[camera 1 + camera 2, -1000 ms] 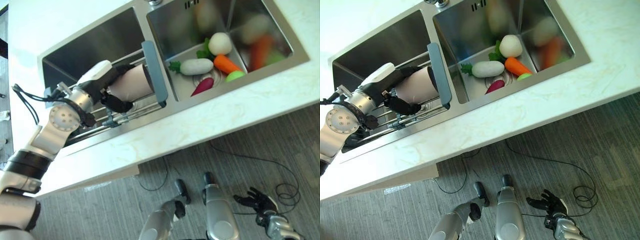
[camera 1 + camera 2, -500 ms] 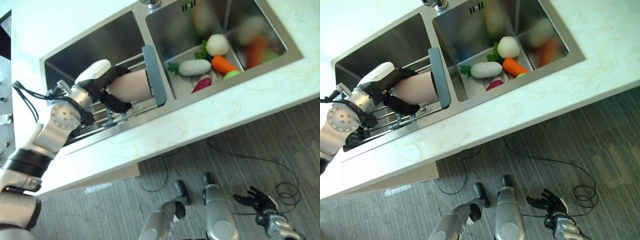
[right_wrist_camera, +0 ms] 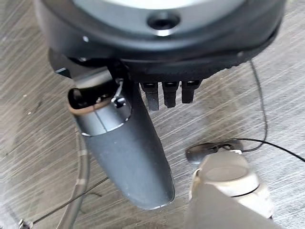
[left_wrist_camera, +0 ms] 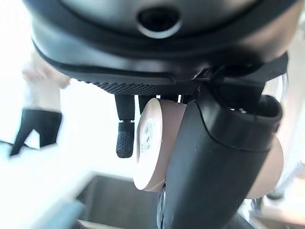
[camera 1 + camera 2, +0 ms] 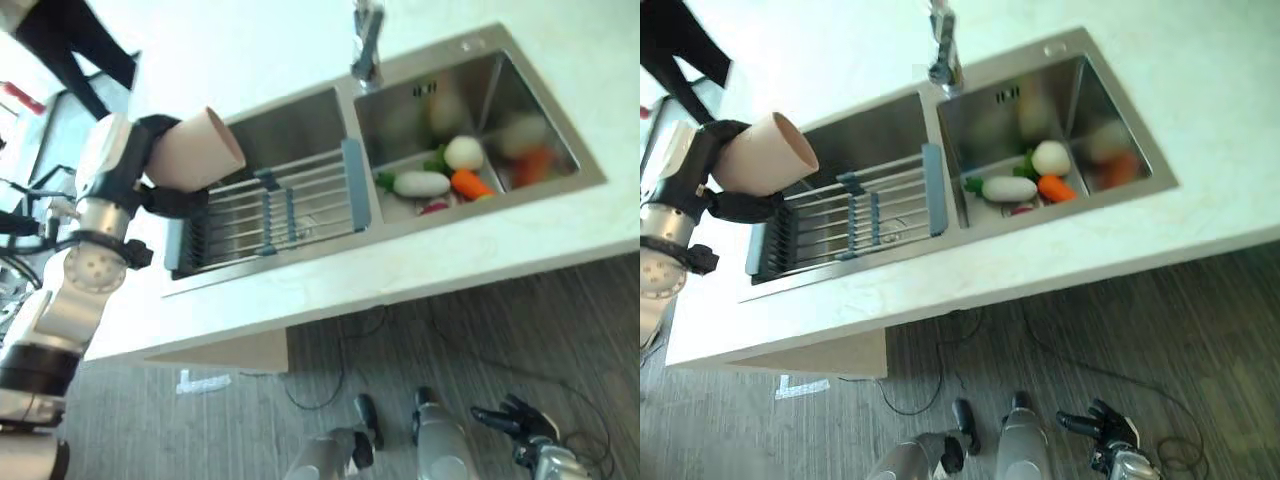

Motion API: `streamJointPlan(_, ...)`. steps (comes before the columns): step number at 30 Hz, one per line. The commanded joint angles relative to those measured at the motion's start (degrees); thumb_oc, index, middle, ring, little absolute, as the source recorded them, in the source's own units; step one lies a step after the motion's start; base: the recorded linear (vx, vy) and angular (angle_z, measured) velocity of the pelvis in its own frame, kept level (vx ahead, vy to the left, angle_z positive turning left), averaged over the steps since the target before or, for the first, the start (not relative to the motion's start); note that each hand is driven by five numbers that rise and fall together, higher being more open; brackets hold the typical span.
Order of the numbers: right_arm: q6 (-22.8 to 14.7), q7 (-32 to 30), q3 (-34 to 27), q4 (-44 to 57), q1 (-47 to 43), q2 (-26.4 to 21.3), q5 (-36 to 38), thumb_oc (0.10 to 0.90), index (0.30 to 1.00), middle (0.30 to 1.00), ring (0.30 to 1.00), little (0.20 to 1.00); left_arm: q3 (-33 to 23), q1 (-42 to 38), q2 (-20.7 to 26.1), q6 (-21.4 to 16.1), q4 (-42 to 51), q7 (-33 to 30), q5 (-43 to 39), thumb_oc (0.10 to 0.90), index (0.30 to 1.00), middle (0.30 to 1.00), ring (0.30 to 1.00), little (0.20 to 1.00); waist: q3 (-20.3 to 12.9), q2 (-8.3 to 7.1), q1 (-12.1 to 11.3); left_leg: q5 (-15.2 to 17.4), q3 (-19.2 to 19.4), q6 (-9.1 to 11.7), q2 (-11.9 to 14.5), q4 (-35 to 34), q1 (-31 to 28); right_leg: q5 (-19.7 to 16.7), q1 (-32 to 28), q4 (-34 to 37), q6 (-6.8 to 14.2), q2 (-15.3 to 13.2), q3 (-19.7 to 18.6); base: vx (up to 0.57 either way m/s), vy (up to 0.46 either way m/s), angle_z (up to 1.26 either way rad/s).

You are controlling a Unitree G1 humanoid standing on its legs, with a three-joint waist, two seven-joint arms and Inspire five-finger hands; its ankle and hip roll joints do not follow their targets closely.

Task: Place the dishes in the dishwasher.

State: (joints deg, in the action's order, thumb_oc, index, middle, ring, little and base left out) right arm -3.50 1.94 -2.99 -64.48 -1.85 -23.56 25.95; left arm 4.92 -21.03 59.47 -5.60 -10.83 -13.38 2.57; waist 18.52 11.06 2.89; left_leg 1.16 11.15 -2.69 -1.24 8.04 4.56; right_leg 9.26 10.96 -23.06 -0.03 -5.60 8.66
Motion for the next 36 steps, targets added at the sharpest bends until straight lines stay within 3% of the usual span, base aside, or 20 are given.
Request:
streamJointPlan(1, -1.0, 0.1, -1.2, -0.2, 2.6, 0.6, 0.0, 0.8, 0.9, 0.9, 0.9, 0.9, -10.7, -4.5, 1.4, -4.3, 1.7, -9.0, -2.9, 0.4, 0.3, 0.3, 0.3, 0.3, -3.0, -0.56, 0.4, 13.1, -2.0, 2.6, 2.6, 9.2, 1.2, 5.5, -6.5, 5.9, 4.3, -3.2, 4.4, 0.05, -0.122, 0.31)
streamJointPlan(4, -1.8, 1.8, -0.2, -2.4, 3.4, 1.9, -4.1, 0.8, 0.9, 0.9, 0.9, 0.9, -19.5, 5.0, -2.2, -8.1, 6.7, -14.0, -5.3, 0.4, 0.3, 0.3, 0.3, 0.3, -4.3, -1.89, -2.5, 13.4, -4.2, 2.6, 2.9, 9.2, -0.7, 6.9, -9.3, 5.9, 3.3, -2.5, 6.2, 0.07, -0.261, 0.45)
streamJointPlan(8, -1.5, 3.6, 1.9, -4.1, 3.4, 2.6, -9.0, 0.8, 0.9, 0.9, 0.9, 0.9, -25.9, 13.3, -6.5, -9.9, 10.8, -18.9, -3.5, 0.4, 0.3, 0.3, 0.3, 0.3, -4.6, -2.72, -5.0, 13.1, -6.3, 3.3, 3.4, 9.2, -1.0, 8.0, -10.3, 5.9, 2.5, -1.3, 7.0, -0.02, -0.237, 0.42)
streamJointPlan(9, 0.0, 5.5, 3.5, -4.5, 3.0, 2.8, -11.1, 0.8, 0.9, 0.9, 0.9, 0.9, -28.5, 16.9, -9.8, -12.1, 12.2, -20.2, -3.7, 0.4, 0.3, 0.3, 0.3, 0.3, -4.7, -2.69, -6.9, 11.1, -7.3, 5.5, 4.7, 9.2, 1.8, 8.7, -9.9, 5.9, 2.1, -0.6, 8.3, -0.2, -0.258, 0.54)
streamJointPlan(11, 0.3, 5.3, 4.4, -4.1, 2.4, 3.0, -10.7, 0.8, 0.9, 0.9, 0.9, 0.9, -29.0, 17.7, -11.2, -14.2, 12.2, -19.8, -4.8, 0.4, 0.3, 0.3, 0.3, 0.3, -4.3, -2.82, -7.8, 10.0, -7.1, 6.5, 5.6, 9.2, 3.5, 9.1, -9.8, 5.9, 1.8, -0.6, 9.4, -0.26, -0.133, 1.31)
streamJointPlan(13, 1.2, 4.7, 4.9, -3.5, 1.8, 3.1, -9.9, 0.8, 0.9, 0.9, 0.9, 0.9, -28.7, 17.9, -13.4, -16.1, 12.0, -18.5, -6.7, 0.4, 0.3, 0.3, 0.3, 0.3, -4.3, -3.2, -8.0, 9.6, -4.2, 6.3, 6.5, 9.2, 3.6, 9.1, -9.6, 5.9, 1.6, -1.7, 12.1, -0.27, -0.011, 1.57)
streamJointPlan(16, -0.8, 3.6, 4.0, -3.9, 1.4, 4.5, -8.4, 0.8, 0.9, 0.9, 0.9, 0.9, -23.1, 15.5, -20.0, -21.2, 12.3, -16.3, -6.9, 0.4, 0.3, 0.3, 0.3, 0.3, -4.3, -5.53, -6.8, 12.3, 7.2, 3.4, 7.9, 9.2, -1.6, 7.9, -10.5, 5.9, 1.5, -5.7, 19.2, -0.34, 0.173, 2.21)
streamJointPlan(18, -2.2, 2.6, 3.4, -3.5, 2.0, 5.1, -6.4, 0.8, 0.9, 0.9, 0.9, 0.9, -20.6, 14.5, -22.2, -22.6, 13.3, -16.4, -5.9, 0.4, 0.3, 0.3, 0.3, 0.3, -4.8, -5.51, -5.6, 12.3, 12.4, 3.7, 10.4, 9.2, -2.4, 7.0, -11.1, 5.9, 1.6, -6.8, 22.9, -0.24, 0.267, 2.68)
streamJointPlan(23, -1.2, -0.1, 1.9, -1.6, 2.2, 6.3, -5.5, 0.8, 0.9, 0.9, 0.9, 0.9, -18.4, 15.3, -24.5, -24.1, 16.0, -16.6, -4.8, 0.4, 0.3, 0.3, 0.3, 0.3, -5.5, -5.28, -7.5, 14.4, 7.9, 2.7, 7.8, 9.2, -2.2, 4.7, -12.0, 5.9, 3.6, -8.5, 25.6, -0.05, 0.312, 1.41)
streamJointPlan(27, -1.1, -0.7, 0.8, 0.7, 3.1, 8.0, -4.9, 0.8, 0.9, 0.9, 0.9, 0.9, -17.2, 16.5, -25.9, -25.8, 19.4, -12.8, -2.2, 0.4, 0.3, 0.3, 0.3, 0.3, -4.9, -4.61, -9.5, 15.9, 4.4, 0.4, 6.0, 9.2, -2.6, 1.4, -14.8, 5.4, 3.8, -9.7, 27.3, 0.03, 0.264, 0.61)
streamJointPlan(28, -1.0, -1.1, 0.9, 1.6, 3.2, 8.4, -4.4, 0.8, 0.9, 0.9, 0.9, 0.9, -16.3, 16.4, -26.1, -26.8, 20.0, -12.8, 0.4, 0.4, 0.3, 0.3, 0.3, 0.3, -4.5, -4.62, -9.1, 16.5, 3.7, -0.7, 5.4, 9.2, -3.0, 0.4, -14.9, 2.9, 4.3, -10.1, 26.1, 0.06, 0.178, 0.76)
streamJointPlan(29, -1.1, -2.2, 1.3, 1.5, 3.1, 9.1, -2.2, 0.8, 0.9, 0.9, 0.9, 0.9, -13.3, 14.0, -25.6, -28.9, 19.9, -12.5, 1.8, 0.4, 0.3, 0.3, 0.3, 0.3, -3.9, -5.18, -7.1, 17.4, 1.2, -2.0, 4.0, 9.2, -3.1, 0.9, -13.0, 1.1, 5.2, -7.8, 18.8, 0.06, 0.067, 0.5)
streamJointPlan(31, -2.1, -2.2, 1.5, 0.1, 2.6, 9.4, -1.2, 0.8, 0.9, 0.9, 0.9, 0.9, -10.0, 10.6, -25.0, -30.8, 19.6, -11.9, 1.5, 0.4, 0.3, 0.3, 0.3, 0.3, -3.5, -5.89, -4.8, 17.7, -2.7, -2.5, 2.6, 9.2, -3.1, 3.0, -12.8, 3.6, 5.3, -3.4, 11.8, 0.03, -0.132, 1.7)
streamJointPlan(32, -2.7, -1.6, 1.7, -1.4, 1.8, 9.2, 0.3, 0.8, 0.9, 0.9, 0.9, 0.9, -7.8, 8.0, -25.3, -31.4, 19.8, -11.3, 1.6, 0.4, 0.3, 0.3, 0.3, 0.3, -3.6, -6.4, -3.6, 16.6, -4.9, -2.2, 1.8, 9.2, -2.5, 3.7, -12.2, 5.9, 4.8, -2.6, 8.4, -0.01, -0.196, 2.56)
streamJointPlan(35, -2.0, 0.0, 2.6, -3.4, 1.3, 8.6, -2.7, 0.8, 0.9, 0.9, 0.9, 0.9, -6.4, 6.3, -25.3, -30.5, 20.2, -9.4, 0.2, 0.4, 0.3, 0.3, 0.3, 0.3, -4.3, -7.36, -3.0, 16.2, -6.9, -1.9, 1.0, 9.2, -2.4, 3.6, -10.6, 5.9, 5.3, -2.4, 3.6, 0.05, -0.31, 1.57)
streamJointPlan(36, -1.6, 1.4, 3.7, -4.5, 0.9, 8.1, -3.9, 0.8, 0.9, 0.9, 0.9, 0.9, -6.3, 6.3, -25.6, -29.8, 20.7, -9.9, 1.8, 0.4, 0.3, 0.3, 0.3, 0.3, -4.6, -7.95, -3.4, 15.9, -6.5, -1.3, 1.5, 9.2, -2.6, 4.3, -11.1, 5.9, 4.6, -1.8, 3.6, 0.1, -0.422, 0.72)
